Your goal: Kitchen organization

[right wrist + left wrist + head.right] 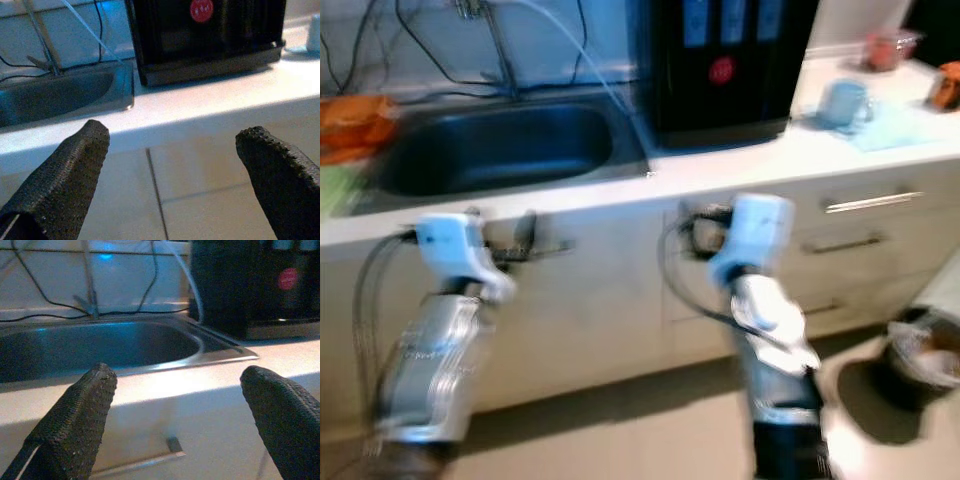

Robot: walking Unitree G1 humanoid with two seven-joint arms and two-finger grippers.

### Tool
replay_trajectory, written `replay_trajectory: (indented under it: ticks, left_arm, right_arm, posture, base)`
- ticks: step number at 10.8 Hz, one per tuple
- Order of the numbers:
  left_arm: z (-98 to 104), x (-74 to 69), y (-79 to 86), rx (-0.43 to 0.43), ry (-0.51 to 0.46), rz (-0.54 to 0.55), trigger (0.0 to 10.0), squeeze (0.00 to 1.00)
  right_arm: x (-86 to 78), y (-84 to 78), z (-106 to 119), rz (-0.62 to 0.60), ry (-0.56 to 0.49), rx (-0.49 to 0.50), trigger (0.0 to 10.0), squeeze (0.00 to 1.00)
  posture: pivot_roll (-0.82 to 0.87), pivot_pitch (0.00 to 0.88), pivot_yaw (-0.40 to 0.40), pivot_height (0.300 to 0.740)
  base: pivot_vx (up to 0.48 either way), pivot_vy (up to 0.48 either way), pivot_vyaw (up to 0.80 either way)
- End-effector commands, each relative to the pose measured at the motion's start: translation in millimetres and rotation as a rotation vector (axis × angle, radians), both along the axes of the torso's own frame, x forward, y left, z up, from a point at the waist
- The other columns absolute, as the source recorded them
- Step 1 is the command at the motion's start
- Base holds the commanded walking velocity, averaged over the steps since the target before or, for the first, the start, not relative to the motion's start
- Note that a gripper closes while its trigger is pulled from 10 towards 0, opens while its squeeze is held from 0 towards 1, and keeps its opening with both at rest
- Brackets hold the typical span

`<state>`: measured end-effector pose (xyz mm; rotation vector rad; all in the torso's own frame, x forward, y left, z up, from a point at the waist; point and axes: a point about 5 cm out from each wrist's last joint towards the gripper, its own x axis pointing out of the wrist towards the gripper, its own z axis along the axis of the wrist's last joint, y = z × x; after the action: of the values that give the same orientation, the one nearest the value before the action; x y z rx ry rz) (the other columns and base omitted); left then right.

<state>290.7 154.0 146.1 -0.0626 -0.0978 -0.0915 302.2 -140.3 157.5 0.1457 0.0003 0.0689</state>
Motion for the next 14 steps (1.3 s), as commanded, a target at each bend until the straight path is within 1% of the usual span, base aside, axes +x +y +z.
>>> replay_trajectory:
  ticks: [1, 3, 6, 11, 12, 13, 14]
  left_arm:
    - [-1, 0.9, 7.6, 0.016, 0.011, 0.021, 10.0, 0.00]
    - [-1, 1.0, 7.5, 0.015, 0.013, 0.022, 10.0, 0.00]
    - [1, 1.2, 5.4, 0.026, -0.004, 0.005, 10.0, 0.00]
    - [4, 5.0, 2.6, 0.025, -0.019, -0.009, 10.0, 0.00]
    - [7, 5.5, 3.4, -0.004, -0.031, -0.003, 10.0, 0.00]
    - [10, 6.1, 2.8, -0.007, -0.043, -0.008, 10.0, 0.00]
    - [16, 8.5, 0.9, -0.012, -0.053, -0.018, 10.0, 0.00]
  right_arm:
    - [-0.2, 7.1, 1, 0.022, 0.000, 0.020, 10.0, 0.00]
    - [-0.4, 7.3, 1, 0.021, 0.001, 0.023, 10.0, 0.00]
    - [0.2, 9.5, 1, 0.033, 0.001, 0.023, 10.0, 0.00]
    - [1.0, 11.4, 1, 0.038, 0.000, 0.020, 10.0, 0.00]
    - [1.2, 11.6, 1, 0.038, -0.001, 0.025, 10.0, 0.00]
    - [1.2, 11.3, 2, 0.037, -0.006, 0.028, 10.0, 0.00]
    - [1.6, 9.0, 3, 0.023, -0.013, 0.052, 10.0, 0.00]
  posture:
    - [0.04, 0.004, 0.059, 0.740]
    - [0.04, 0.005, 0.056, 0.740]
    - [0.04, 0.005, 0.058, 0.740]
    - [0.04, 0.001, 0.063, 0.740]
    - [0.04, 0.002, 0.063, 0.740]
    - [0.04, 0.002, 0.063, 0.740]
    - [0.04, 0.002, 0.062, 0.740]
  base:
    - [0.000, 0.442, 0.00]
    - [0.000, 0.441, 0.00]
    - [0.000, 0.000, 0.00]
    - [0.000, 0.000, 0.76]
    - [0.000, 0.000, 0.80]
    - [0.000, 0.000, 0.80]
    - [0.000, 0.000, 0.00]
